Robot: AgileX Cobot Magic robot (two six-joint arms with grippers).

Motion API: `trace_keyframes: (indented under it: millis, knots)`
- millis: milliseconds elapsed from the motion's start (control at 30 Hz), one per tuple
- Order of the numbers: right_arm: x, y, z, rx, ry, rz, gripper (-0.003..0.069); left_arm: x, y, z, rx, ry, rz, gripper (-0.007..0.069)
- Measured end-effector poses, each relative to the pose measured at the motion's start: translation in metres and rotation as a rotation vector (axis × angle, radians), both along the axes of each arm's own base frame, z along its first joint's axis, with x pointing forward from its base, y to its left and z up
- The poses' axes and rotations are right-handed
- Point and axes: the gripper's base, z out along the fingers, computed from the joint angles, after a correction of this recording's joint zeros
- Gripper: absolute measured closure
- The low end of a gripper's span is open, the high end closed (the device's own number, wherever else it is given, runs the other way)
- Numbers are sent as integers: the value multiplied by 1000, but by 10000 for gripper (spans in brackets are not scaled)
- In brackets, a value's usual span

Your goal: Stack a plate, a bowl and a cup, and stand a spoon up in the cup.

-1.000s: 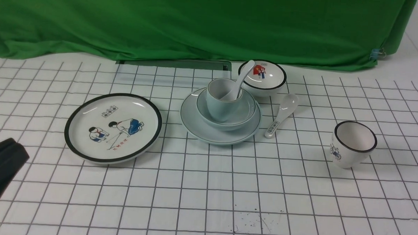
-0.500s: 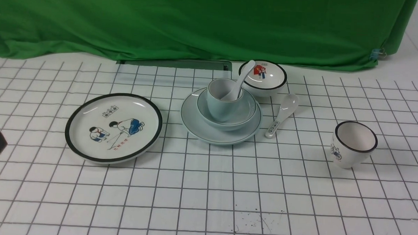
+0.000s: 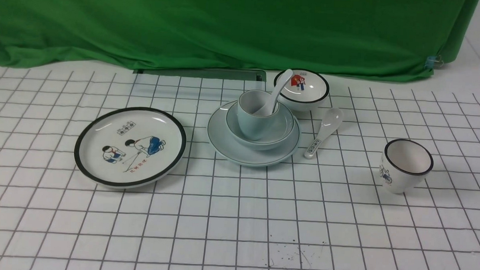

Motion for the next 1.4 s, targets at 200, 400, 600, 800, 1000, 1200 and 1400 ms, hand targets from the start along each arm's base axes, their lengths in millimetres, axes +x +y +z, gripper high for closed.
trace_keyframes:
  millis: [200,400,600,800,1000,1200,1400]
  knots:
    - [0,0,0,0,5,0,515,0,0,0,0,0,0,656]
    - [0,0,-1,0,9,-1,503,0,0,0,1,1,0,656]
    - [0,0,-1,0,9,-1,489,0,0,0,1,1,0,656]
    - [0,0,-1,0,9,-1,473,-1,2,-9,-16,40,22,656]
    - [0,0,-1,0,9,-1,462,-7,11,-57,-164,130,162,656]
    - [0,0,-1,0,9,-1,444,-3,14,-105,-254,252,250,656]
    - [0,0,-1,0,9,-1,428,-4,14,-113,-171,315,251,656]
